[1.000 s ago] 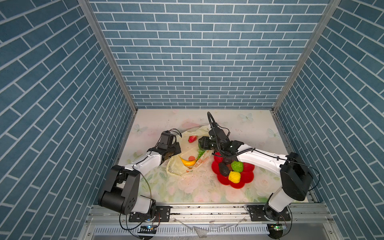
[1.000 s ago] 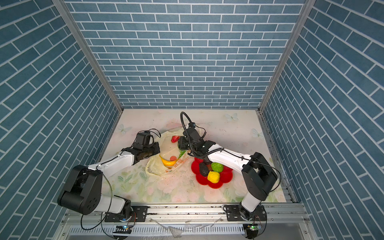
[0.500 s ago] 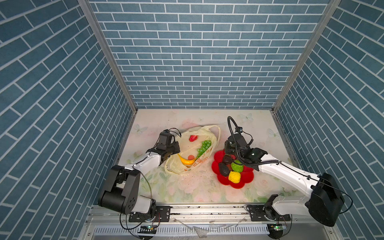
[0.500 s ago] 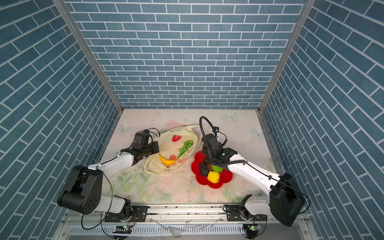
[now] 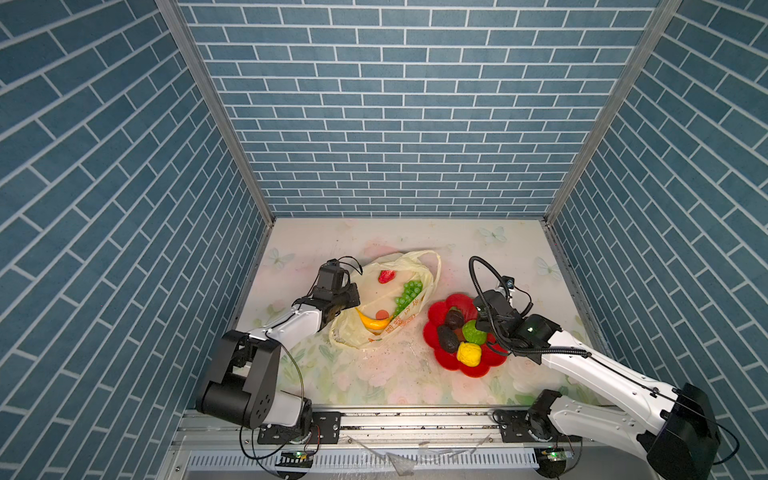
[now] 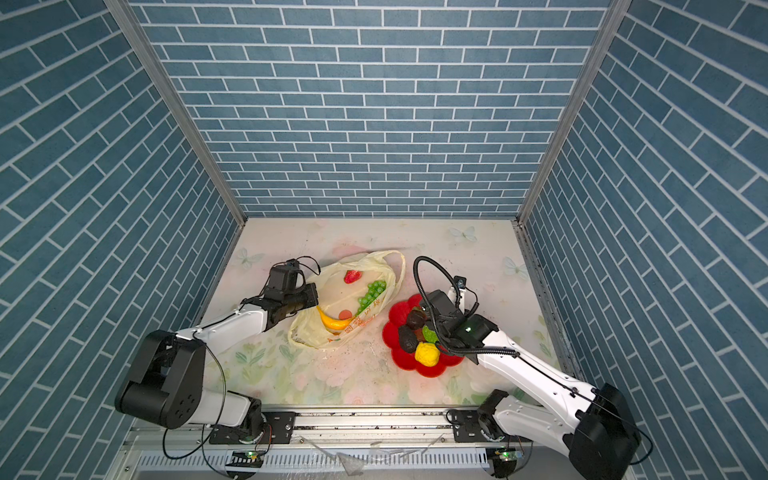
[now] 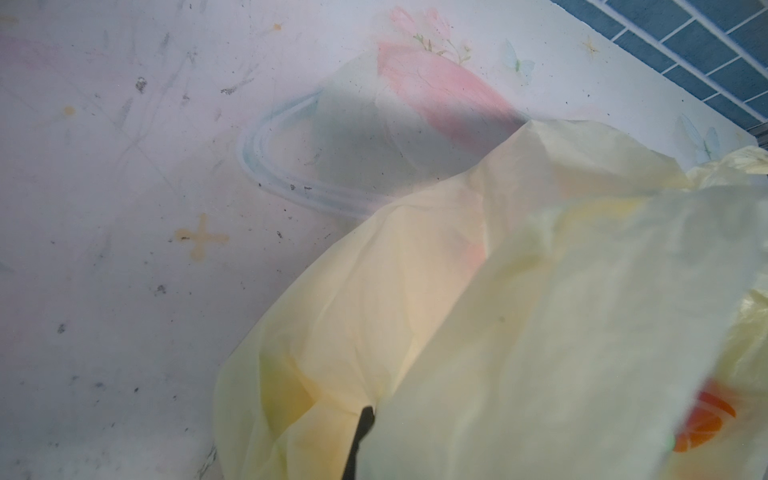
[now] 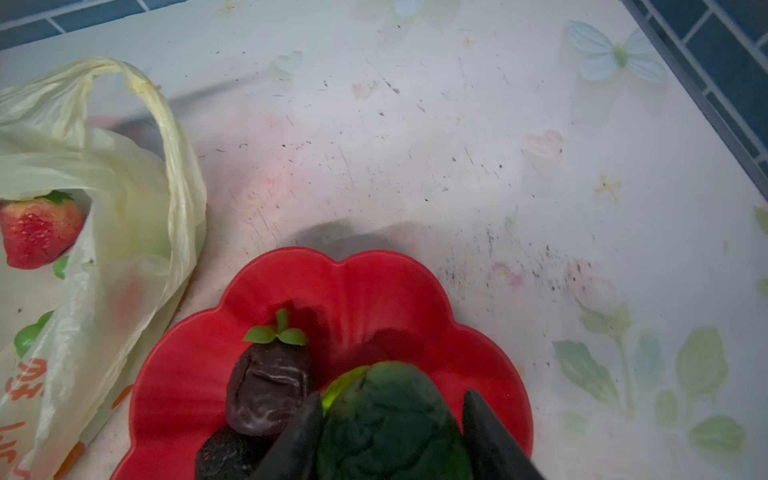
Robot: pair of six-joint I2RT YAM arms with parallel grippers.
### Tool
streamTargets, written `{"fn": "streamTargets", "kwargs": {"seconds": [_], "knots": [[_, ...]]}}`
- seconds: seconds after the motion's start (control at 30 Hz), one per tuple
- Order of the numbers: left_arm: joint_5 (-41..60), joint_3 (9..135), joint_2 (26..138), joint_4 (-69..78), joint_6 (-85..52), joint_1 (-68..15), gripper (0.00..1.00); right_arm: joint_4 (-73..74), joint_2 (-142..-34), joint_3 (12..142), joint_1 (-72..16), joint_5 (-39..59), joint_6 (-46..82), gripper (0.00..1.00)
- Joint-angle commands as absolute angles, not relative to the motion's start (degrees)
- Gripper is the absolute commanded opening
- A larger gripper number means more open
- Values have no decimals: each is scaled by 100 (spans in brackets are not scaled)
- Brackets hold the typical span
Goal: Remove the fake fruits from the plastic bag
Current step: 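Lift the dark green fruit out and carry it over the red plate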
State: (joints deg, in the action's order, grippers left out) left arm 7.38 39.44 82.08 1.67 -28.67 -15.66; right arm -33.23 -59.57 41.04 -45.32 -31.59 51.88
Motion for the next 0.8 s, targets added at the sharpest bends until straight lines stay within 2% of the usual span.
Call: {"fn": "streamTargets", "kwargs": {"seconds": [0.0,0.33,0.77], "knots": [[694,3842,8213,232,-2794,-1529,0,-4022,-5759,3832,-4692,-3335,6259,51],[721,3858,8237,233,-2791,-1529,0,-4342,-5598,3498,-4933,-3391,7138,52],[746,3849,8218,238,-2804,-1529,0,-3782,-5876,3195,-4931,-3182,7350,54]]}}
